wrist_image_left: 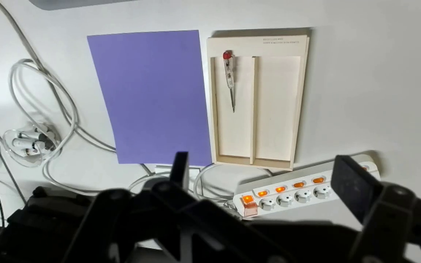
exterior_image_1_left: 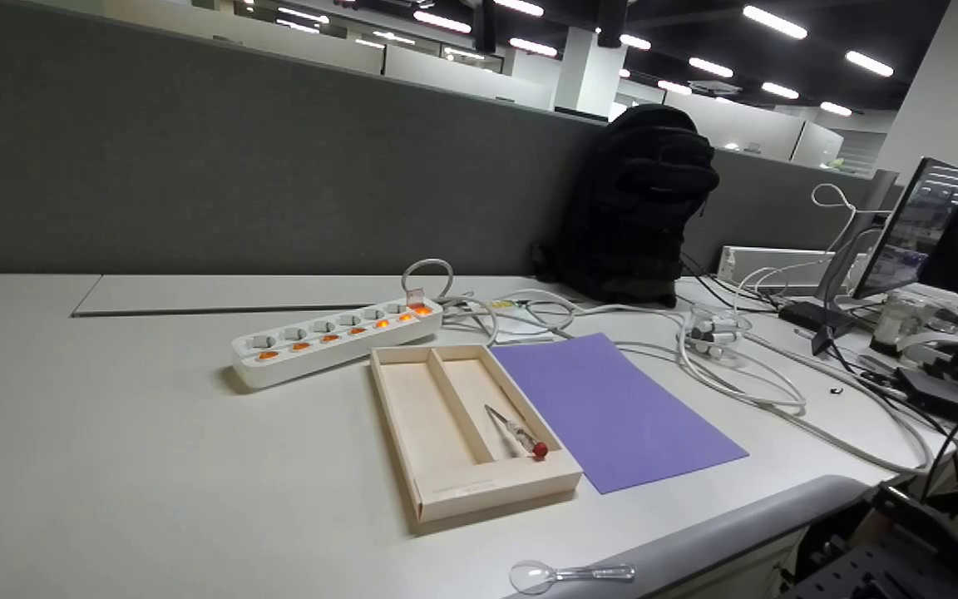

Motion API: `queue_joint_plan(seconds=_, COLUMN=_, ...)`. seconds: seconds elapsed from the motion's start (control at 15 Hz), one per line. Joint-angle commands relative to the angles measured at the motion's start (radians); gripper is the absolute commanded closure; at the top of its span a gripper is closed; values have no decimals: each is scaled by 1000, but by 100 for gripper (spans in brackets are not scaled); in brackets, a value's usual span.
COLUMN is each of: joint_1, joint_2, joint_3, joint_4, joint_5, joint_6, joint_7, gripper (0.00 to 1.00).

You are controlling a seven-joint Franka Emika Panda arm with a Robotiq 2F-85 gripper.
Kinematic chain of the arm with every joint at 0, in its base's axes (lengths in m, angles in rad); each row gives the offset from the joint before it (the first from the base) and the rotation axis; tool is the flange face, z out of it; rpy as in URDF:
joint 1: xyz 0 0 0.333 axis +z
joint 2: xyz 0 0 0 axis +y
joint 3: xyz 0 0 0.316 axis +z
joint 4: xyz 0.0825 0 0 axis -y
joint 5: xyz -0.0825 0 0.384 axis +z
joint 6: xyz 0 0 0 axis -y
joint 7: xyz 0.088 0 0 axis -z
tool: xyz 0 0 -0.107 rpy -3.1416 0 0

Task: Move the screwdriver from the cardboard box and put it on the purple paper

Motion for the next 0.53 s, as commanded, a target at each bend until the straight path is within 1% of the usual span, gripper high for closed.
queue_joint_plan(seconds=0.0, joint_1=23, joint_2=26, joint_3=-55, joint_4=-61, joint_5=18, joint_6=68, joint_7=20, gripper=0)
queue_joint_plan(seconds=0.27, joint_1=26, joint_2=80, joint_3=-105, joint_4=-143, joint_5=62, joint_6=177, joint_7=1, gripper=0)
queue_joint_plan(seconds=0.47, joint_1=21, joint_2=133, joint_3=-117, joint_4=-189, joint_5=68, joint_6=260, joint_7=10, gripper=0)
